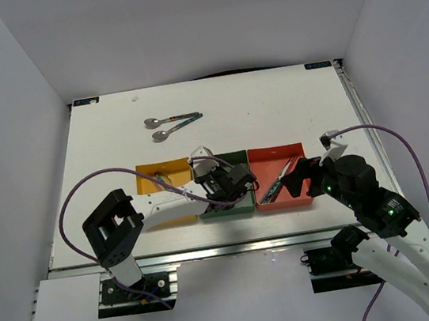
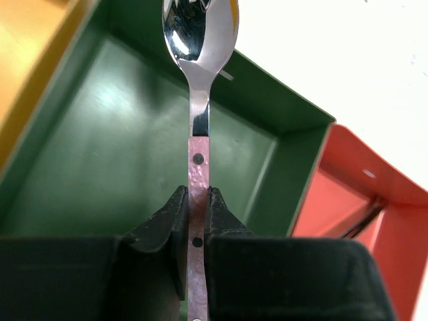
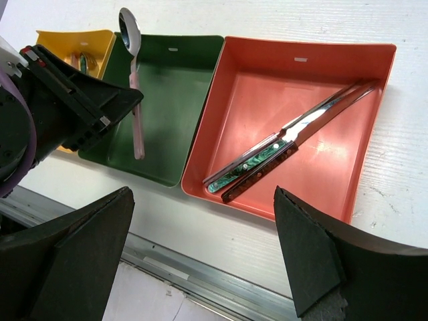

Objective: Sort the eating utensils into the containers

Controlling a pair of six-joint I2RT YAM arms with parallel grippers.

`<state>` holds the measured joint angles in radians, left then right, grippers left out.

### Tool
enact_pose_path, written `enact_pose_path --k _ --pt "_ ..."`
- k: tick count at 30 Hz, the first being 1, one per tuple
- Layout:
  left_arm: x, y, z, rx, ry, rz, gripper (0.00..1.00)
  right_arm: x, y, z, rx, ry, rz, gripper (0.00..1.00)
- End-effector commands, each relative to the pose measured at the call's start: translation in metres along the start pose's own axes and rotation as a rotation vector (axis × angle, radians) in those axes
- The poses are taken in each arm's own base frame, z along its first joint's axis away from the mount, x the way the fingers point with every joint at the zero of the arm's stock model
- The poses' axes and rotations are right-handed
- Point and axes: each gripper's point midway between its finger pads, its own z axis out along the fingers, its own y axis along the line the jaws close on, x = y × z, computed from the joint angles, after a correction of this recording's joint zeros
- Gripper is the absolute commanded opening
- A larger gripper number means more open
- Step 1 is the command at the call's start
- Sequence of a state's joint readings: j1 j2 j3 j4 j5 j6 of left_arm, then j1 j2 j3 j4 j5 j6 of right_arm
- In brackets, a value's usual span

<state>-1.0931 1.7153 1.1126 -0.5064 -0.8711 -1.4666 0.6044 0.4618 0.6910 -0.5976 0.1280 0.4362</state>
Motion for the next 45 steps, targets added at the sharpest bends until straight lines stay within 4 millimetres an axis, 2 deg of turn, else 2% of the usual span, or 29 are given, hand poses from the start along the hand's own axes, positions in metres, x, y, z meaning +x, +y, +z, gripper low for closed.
enact_pose_path --k 1,3,4,7,12,14,16,17,18,19,20,21,22,23,24,25,26,27,28,29,30,31,32,33,35,38,40,44,45 --pt "-0.002 -0.027 -0.009 0.059 0.005 -0.095 0.17 -0.008 0.002 -0.004 -0.007 -0.025 -0.019 0.89" --pt "0.0 -0.028 -0.01 0.06 0.013 -0.093 0.28 -0.008 0.002 -0.004 -0.009 -0.025 -0.02 0.89" --pt "0.0 -0.027 -0.011 0.061 0.014 -0.094 0.4 -0.008 0.002 -0.004 -0.007 -0.025 -0.02 0.89" --pt "-0.004 -0.03 -0.018 0.083 0.008 -0.107 0.6 -0.007 0.002 -0.003 -0.011 -0.019 -0.022 0.89" --pt "-0.019 -0.035 -0.03 0.113 -0.024 -0.118 0.67 -0.009 0.005 -0.002 -0.021 -0.026 -0.02 0.89" --pt "-0.032 -0.042 -0.037 0.134 -0.047 -0.099 0.73 -0.009 0.005 -0.001 -0.02 -0.025 -0.022 0.89" --pt "-0.056 -0.054 -0.044 0.147 -0.108 -0.101 0.83 -0.008 0.005 0.0 -0.022 -0.025 -0.022 0.89" --pt "-0.071 -0.047 -0.036 0.1 -0.142 -0.071 0.95 -0.008 0.005 0.0 -0.022 -0.025 -0.022 0.89" --pt "-0.088 -0.055 -0.034 0.092 -0.148 -0.098 0.98 -0.008 0.004 0.0 -0.022 -0.027 -0.02 0.89" --pt "-0.098 -0.052 -0.023 0.063 -0.141 -0.106 0.98 -0.007 0.004 0.001 -0.019 -0.027 -0.022 0.89" --pt "-0.117 -0.033 0.006 -0.031 -0.15 -0.103 0.98 -0.007 0.003 0.001 -0.017 -0.029 -0.02 0.89" --pt "-0.133 -0.04 0.014 -0.043 -0.137 -0.137 0.98 -0.007 0.003 0.001 -0.015 -0.029 -0.018 0.89" --pt "-0.149 -0.035 0.025 -0.089 -0.157 -0.146 0.98 -0.007 0.003 0.001 -0.013 -0.028 -0.017 0.89" --pt "-0.161 -0.011 0.05 -0.203 -0.178 -0.115 0.98 -0.007 0.002 0.002 -0.011 -0.029 -0.017 0.89" --pt "-0.172 -0.006 0.058 -0.246 -0.2 -0.115 0.98 -0.006 0.002 0.002 -0.011 -0.027 -0.017 0.89" --pt "-0.205 -0.001 0.063 -0.304 -0.252 -0.148 0.98 -0.005 0.001 0.003 -0.008 -0.023 -0.017 0.89" --pt "-0.214 0.001 0.071 -0.332 -0.279 -0.192 0.98 -0.004 0.001 0.004 -0.009 -0.019 -0.016 0.89" --pt "-0.209 0.007 0.09 -0.384 -0.282 -0.164 0.98 -0.003 0.001 0.005 -0.008 -0.013 -0.018 0.89" --pt "-0.227 -0.006 0.094 -0.372 -0.303 -0.204 0.98 -0.001 0.001 0.006 -0.006 -0.008 -0.02 0.89" --pt "-0.234 0.001 0.104 -0.408 -0.306 -0.209 0.98 0.001 0.001 0.007 -0.007 0.001 -0.02 0.89" --pt "-0.24 -0.003 0.132 -0.434 -0.305 -0.217 0.96 0.003 0.002 0.008 -0.013 0.014 -0.021 0.89" --pt "-0.24 -0.003 0.132 -0.434 -0.305 -0.217 0.96 0.003 0.002 0.009 -0.012 0.015 -0.021 0.89" --pt "-0.229 0.001 0.152 -0.46 -0.293 -0.197 0.95 0.003 0.003 0.009 -0.017 0.016 -0.019 0.89" --pt "-0.242 -0.009 0.159 -0.432 -0.294 -0.241 0.92 0.004 0.004 0.009 -0.023 0.019 -0.016 0.89" --pt "-0.233 -0.009 0.184 -0.429 -0.264 -0.216 0.89 0.005 0.007 0.009 -0.042 0.023 -0.01 0.89" --pt "-0.235 -0.001 0.207 -0.428 -0.274 -0.278 0.84 0.007 0.01 0.008 -0.06 0.029 0.001 0.89" --pt "-0.224 0.006 0.218 -0.429 -0.239 -0.299 0.84 0.007 0.011 0.007 -0.063 0.029 0.001 0.89" --pt "-0.218 0.006 0.239 -0.411 -0.233 -0.329 0.84 0.01 0.01 0.006 -0.063 0.036 -0.004 0.89" --pt "-0.208 0.01 0.249 -0.423 -0.219 -0.322 0.83 0.011 0.01 0.005 -0.07 0.037 -0.003 0.89"
